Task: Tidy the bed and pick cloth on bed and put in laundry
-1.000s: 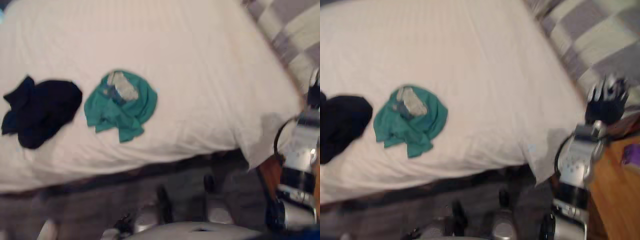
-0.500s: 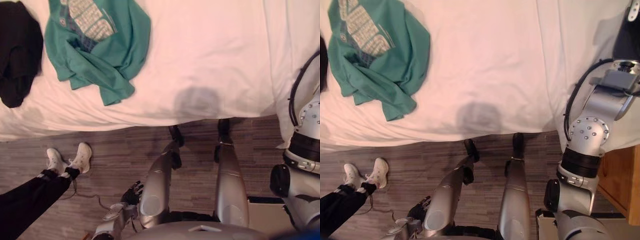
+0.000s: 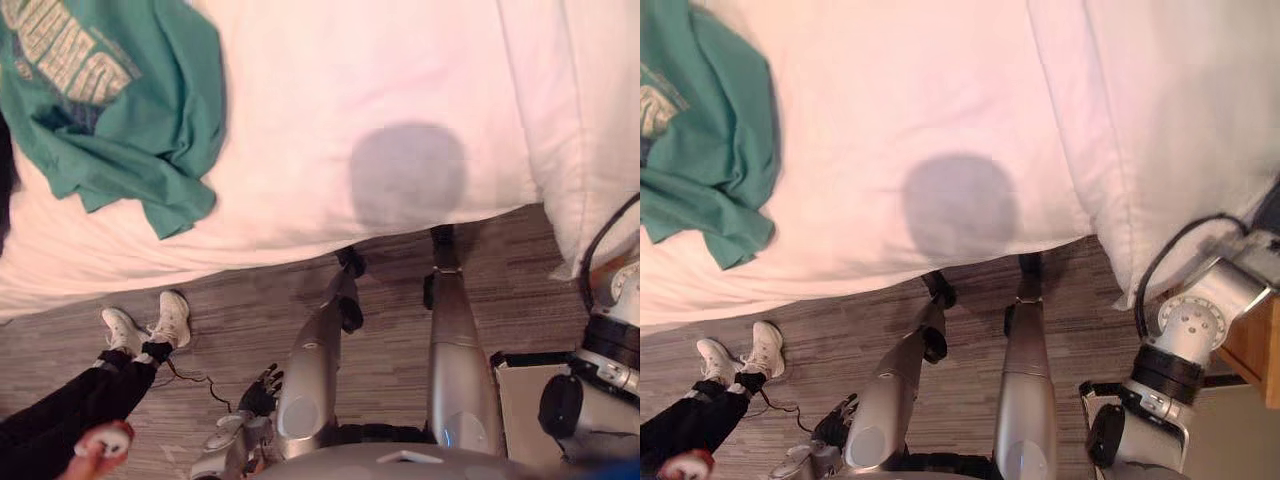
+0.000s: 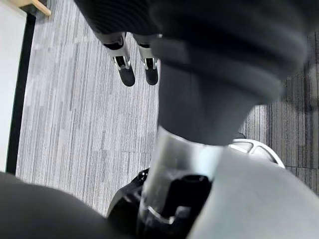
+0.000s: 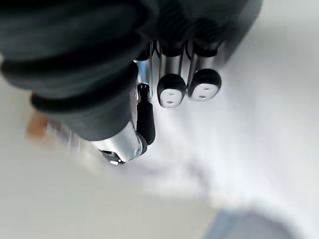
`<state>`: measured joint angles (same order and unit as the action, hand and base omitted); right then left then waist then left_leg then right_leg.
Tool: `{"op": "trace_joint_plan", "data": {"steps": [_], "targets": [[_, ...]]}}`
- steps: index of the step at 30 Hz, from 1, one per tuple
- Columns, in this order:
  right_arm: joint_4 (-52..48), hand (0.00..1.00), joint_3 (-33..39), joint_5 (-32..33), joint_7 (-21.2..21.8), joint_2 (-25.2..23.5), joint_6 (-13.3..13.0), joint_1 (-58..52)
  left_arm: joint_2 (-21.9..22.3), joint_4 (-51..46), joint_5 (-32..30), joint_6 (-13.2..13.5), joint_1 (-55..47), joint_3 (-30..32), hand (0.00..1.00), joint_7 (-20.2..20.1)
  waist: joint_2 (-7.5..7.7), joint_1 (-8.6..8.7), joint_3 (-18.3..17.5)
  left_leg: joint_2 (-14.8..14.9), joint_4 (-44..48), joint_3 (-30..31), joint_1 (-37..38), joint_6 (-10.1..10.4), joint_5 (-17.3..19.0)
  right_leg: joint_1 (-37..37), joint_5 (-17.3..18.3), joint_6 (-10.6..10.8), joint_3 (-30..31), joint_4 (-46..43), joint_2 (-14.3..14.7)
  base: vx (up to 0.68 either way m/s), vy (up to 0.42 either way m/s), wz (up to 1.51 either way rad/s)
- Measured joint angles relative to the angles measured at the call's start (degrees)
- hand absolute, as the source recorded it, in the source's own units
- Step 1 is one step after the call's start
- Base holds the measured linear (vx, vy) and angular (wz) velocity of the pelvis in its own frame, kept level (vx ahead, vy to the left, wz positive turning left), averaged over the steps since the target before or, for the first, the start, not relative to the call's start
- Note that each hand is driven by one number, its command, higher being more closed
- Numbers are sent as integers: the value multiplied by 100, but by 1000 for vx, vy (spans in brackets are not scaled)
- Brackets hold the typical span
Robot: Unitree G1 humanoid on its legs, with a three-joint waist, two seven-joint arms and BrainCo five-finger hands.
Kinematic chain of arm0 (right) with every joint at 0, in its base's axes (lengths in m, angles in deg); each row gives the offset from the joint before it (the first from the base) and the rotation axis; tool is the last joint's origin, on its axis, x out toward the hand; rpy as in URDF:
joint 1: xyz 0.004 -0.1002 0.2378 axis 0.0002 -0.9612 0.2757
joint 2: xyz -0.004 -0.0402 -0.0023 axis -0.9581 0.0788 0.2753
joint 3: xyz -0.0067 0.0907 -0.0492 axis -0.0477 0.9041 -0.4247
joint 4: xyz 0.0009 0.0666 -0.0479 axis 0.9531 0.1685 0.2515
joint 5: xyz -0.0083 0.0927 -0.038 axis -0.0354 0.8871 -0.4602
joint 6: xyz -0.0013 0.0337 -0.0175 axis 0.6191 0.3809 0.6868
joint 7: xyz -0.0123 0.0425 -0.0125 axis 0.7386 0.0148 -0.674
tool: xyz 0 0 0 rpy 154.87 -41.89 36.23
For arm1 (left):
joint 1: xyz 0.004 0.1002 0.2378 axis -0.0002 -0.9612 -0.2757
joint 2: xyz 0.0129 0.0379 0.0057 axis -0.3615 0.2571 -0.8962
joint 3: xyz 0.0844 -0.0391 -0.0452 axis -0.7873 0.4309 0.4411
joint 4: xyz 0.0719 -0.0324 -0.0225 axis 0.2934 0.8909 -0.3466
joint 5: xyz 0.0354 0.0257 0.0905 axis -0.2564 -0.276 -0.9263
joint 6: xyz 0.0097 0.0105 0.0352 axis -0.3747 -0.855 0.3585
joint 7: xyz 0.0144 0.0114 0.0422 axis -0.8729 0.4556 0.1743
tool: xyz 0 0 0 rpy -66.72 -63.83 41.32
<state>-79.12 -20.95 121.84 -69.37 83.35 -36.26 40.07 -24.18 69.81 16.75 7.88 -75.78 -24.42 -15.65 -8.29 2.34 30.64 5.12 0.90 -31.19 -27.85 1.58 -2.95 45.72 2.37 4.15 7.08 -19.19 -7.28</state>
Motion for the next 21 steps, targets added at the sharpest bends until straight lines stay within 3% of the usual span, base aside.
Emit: {"op": "trace_joint_plan", "data": {"steps": [3,6,10,17,21], "targets": [[824,100,28,6,119,-364,407,-429,91,189,2,23,44,167,0,-1,-5,22,-4,25,10,-169,131,26,19,-48,-3,3,138,33,74,59,-27,-37],[1150,100,37,-10,180,-516,605,-786,114,421,16,66,91,236,0,-1,-10,152,-6,75,41,-263,259,50,89,-136,-3,4,187,55,129,25,-23,-26],[1148,100,280,-6,272,-404,588,-1178,233,633,238,69,100,443,0,-1,-13,131,-9,296,467,-267,506,84,436,-645,-33,14,124,221,213,-9,6,-13],[330,100,942,-86,288,15,263,-1564,273,610,425,3,21,535,0,12,0,74,-7,671,1358,-116,791,103,982,-1488,-119,19,-47,527,289,0,11,-6],[-305,100,1161,-413,557,-39,148,-1938,321,355,440,-244,-160,675,0,224,149,31,-80,815,1659,-45,1269,126,1221,-2126,-19,36,-184,532,320,36,6,-2]]}}
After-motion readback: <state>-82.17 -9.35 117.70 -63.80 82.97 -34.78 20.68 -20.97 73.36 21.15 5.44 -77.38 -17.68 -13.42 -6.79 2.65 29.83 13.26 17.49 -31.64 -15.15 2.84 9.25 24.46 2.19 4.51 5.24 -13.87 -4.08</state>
